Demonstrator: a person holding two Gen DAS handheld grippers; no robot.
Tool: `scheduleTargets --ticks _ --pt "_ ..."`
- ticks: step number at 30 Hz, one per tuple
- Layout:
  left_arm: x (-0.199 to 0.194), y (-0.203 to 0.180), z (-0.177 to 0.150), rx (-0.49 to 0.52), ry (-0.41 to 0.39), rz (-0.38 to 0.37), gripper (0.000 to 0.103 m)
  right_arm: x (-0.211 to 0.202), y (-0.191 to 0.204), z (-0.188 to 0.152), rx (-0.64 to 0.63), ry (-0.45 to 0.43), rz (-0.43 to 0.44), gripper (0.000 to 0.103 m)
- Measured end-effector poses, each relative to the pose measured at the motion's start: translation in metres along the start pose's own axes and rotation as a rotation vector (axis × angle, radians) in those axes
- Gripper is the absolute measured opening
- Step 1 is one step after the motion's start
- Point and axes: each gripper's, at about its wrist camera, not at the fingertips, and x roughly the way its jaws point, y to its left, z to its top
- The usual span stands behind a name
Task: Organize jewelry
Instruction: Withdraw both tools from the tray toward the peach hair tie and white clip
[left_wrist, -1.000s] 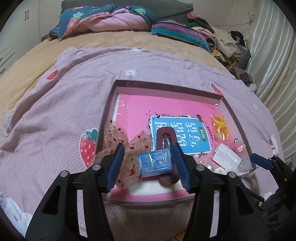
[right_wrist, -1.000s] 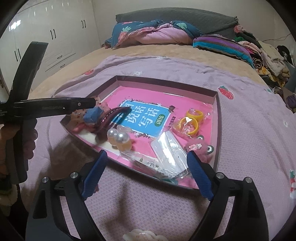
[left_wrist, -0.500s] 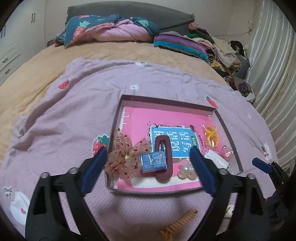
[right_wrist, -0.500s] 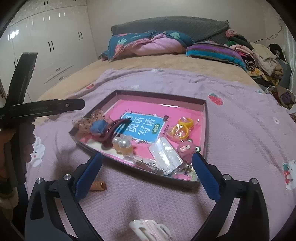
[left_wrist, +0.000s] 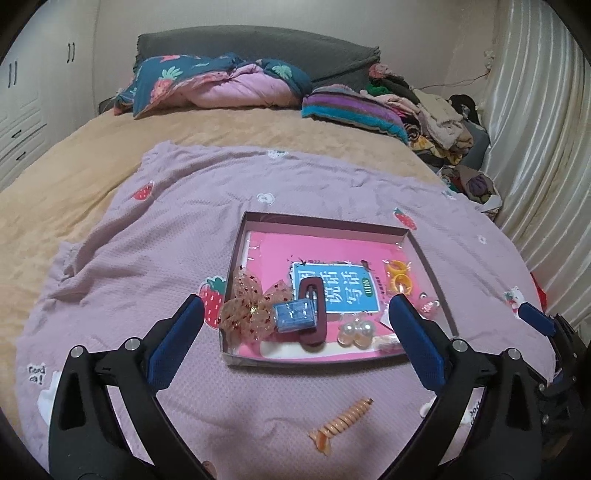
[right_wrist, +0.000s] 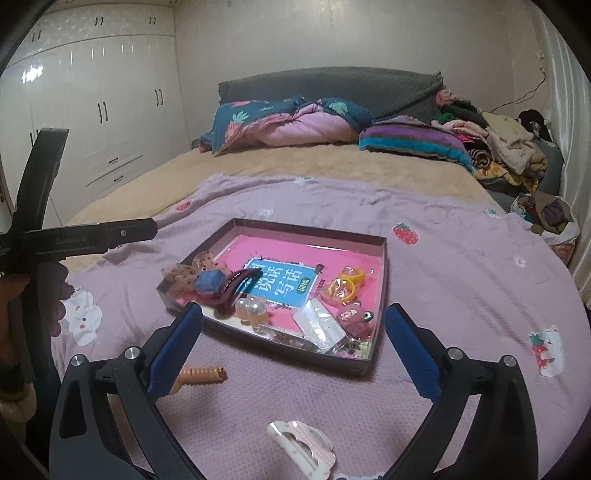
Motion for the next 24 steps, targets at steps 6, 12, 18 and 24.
scheduleTargets --ticks 6,12,18,24 --pt "-0.016 -0.006 -0.007 0.017 -0.017 -0.015 0.093 -0.015 -0.002 -0.007 0.014 -0.003 -0.014 0.099" --pt "-0.024 -0.011 -0.020 0.028 -0.016 -0.033 0.093 -0.025 -0.005 -0.015 0.024 0.003 -0.025 0.099" --pt "-0.021 -0.017 -0.039 0.052 0.009 -0.038 0.093 -0.032 -0.007 -0.027 0.016 0.024 -0.055 0.099" --pt "-0.015 -0.021 -0.059 0.076 0.046 -0.044 0.093 -0.034 -0.012 -0.042 0.019 0.056 -0.073 0.099"
